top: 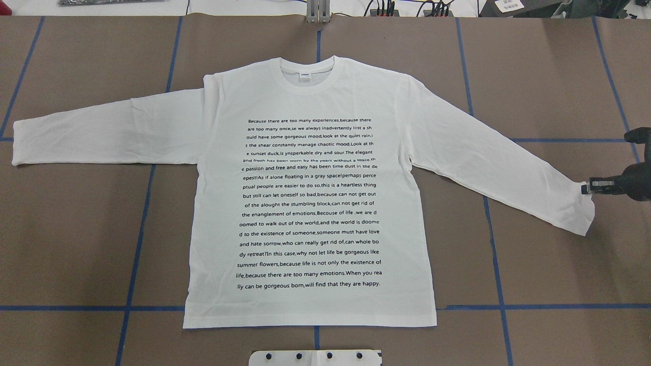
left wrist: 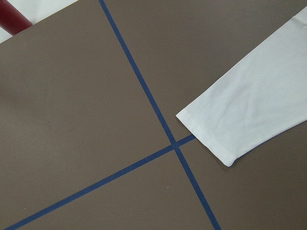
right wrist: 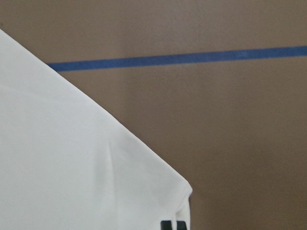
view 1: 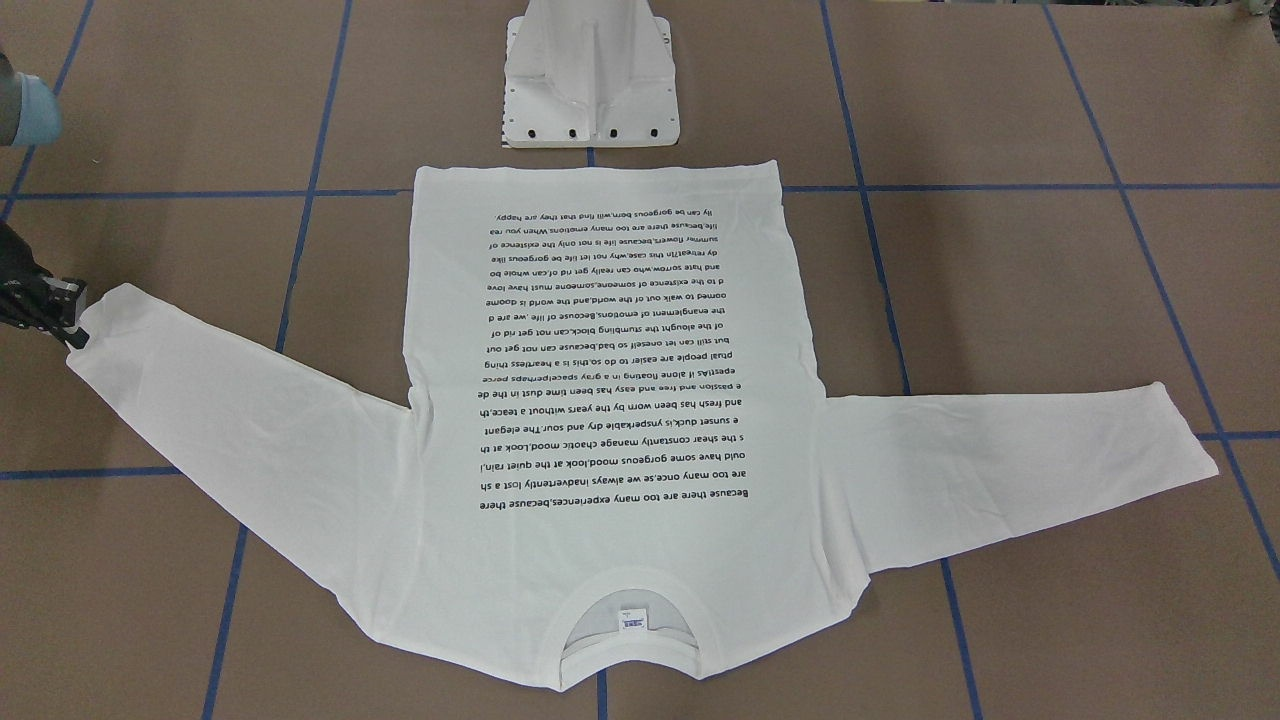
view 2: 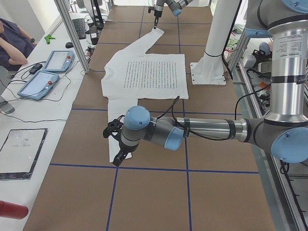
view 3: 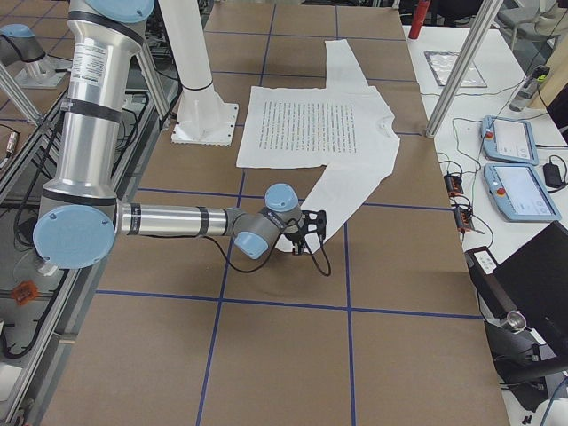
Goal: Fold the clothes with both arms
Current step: 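Grasp the sleeve cuff nearest the right gripper with the right gripper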
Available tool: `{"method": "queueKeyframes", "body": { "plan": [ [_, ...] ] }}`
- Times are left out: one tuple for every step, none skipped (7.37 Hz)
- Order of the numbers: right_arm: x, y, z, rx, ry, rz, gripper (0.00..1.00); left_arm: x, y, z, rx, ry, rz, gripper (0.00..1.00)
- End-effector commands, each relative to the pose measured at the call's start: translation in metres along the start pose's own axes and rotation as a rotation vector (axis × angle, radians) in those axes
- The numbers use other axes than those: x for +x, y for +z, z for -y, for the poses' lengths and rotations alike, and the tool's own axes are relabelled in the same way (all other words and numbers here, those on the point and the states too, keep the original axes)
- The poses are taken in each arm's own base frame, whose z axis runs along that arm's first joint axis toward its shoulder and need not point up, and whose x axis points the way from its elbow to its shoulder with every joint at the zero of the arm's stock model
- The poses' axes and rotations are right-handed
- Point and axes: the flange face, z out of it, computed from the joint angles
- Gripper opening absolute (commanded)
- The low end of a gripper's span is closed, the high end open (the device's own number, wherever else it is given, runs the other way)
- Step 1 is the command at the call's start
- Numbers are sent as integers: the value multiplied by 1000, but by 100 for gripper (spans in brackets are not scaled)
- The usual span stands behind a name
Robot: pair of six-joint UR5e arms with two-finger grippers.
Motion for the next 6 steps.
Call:
{"method": "queueKeyframes", "body": {
  "plan": [
    [-91,-63,52,18,52,-44,0,0,-1,1,2,2,1,100],
    [-136,-87,72,27,58,-61,0,1,-1,1,3,2,-1,100],
    [-177,-104,94,39,76,-85,0,0,-1,1,2,2,1,100],
    [-229,-121,120,70,152,-97,0,0,0,1,1,1,0,100],
    [-294,-135,133,74,196,-115,0,0,1,1,0,1,-2,100],
    [-344,-145,135,111,180,-130,0,1,1,1,2,-1,-19,100]
  ]
}}
